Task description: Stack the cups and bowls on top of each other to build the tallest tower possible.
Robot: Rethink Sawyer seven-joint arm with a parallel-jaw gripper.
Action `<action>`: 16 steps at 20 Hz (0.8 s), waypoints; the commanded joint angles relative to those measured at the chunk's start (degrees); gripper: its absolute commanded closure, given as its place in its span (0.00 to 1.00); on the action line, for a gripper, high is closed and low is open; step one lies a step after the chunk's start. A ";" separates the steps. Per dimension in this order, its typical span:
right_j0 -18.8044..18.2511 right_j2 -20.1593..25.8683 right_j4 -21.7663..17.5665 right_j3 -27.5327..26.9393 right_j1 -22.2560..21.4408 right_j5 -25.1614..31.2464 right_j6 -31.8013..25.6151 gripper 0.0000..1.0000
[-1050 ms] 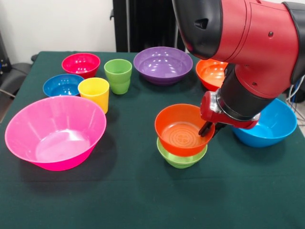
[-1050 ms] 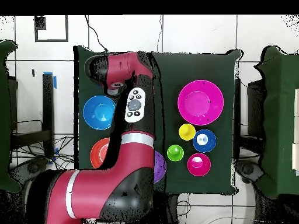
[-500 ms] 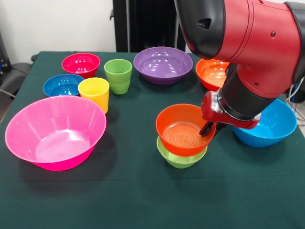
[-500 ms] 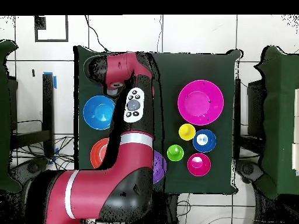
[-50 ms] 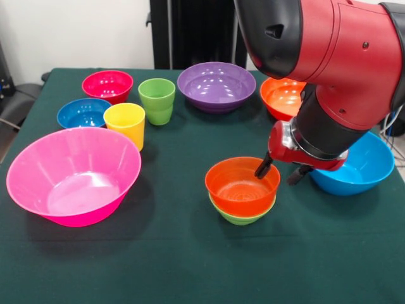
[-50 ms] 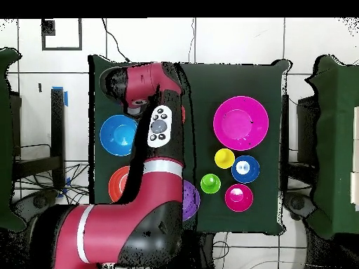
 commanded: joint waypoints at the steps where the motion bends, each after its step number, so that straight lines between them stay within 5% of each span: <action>1: 1.17 4.53 -2.56 3.65 0.43 -1.64 -4.11 0.00; 16: 1.37 4.15 -3.03 4.44 -0.78 -0.95 -4.61 0.00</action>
